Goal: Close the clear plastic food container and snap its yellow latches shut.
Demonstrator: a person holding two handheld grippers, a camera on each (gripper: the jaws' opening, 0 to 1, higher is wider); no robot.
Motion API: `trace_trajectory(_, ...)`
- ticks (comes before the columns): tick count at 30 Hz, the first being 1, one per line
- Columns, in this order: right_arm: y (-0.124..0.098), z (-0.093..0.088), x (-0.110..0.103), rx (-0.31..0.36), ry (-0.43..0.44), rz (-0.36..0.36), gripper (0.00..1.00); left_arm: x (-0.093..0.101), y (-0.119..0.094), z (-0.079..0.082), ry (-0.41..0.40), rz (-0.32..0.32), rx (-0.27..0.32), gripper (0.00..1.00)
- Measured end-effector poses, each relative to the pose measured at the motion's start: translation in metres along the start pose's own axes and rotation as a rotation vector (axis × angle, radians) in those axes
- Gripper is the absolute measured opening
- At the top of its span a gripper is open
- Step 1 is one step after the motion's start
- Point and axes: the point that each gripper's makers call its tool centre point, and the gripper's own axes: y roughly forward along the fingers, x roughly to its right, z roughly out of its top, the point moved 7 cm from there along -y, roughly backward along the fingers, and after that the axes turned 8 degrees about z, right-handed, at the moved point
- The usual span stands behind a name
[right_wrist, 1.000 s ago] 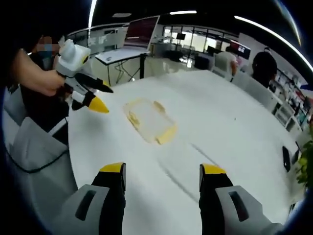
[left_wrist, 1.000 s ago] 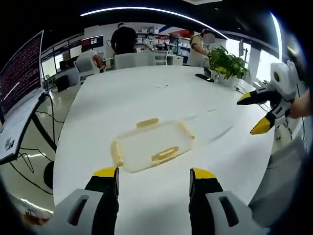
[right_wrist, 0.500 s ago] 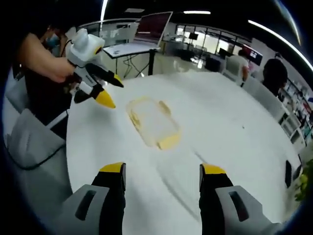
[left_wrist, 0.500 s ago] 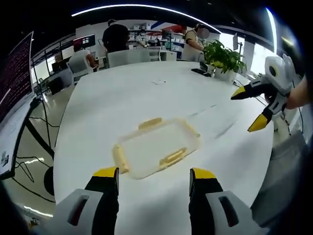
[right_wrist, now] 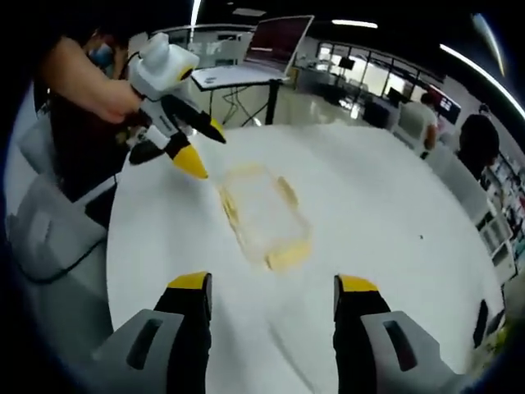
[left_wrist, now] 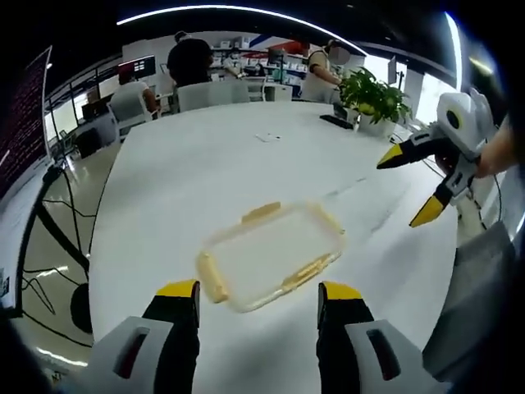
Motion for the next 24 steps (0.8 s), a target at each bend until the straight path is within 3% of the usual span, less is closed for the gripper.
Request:
trace_trajectory(9, 0.018, 0.014, 0.013, -0.022, -0.051, 0.057, 0.56, -0.003, 0.009, 0.01, 0.091, -0.095, 0.004, 0.53)
trace_trajectory(19, 0.037, 0.01, 0.018, -0.103, -0.079, 0.16, 0.55, -0.007, 0.023, 0.021, 0.196, -0.205, -0.004, 0.54)
trace_trajectory(21, 0.041, 0.009, 0.019, -0.112, -0.098, 0.164, 0.55, -0.007, 0.025, 0.025, 0.227, -0.251, 0.031, 0.56)
trace_trajectory(24, 0.045, 0.009, 0.021, -0.118, -0.1, 0.17, 0.55, -0.01, 0.027, 0.027, 0.254, -0.271, 0.026, 0.56)
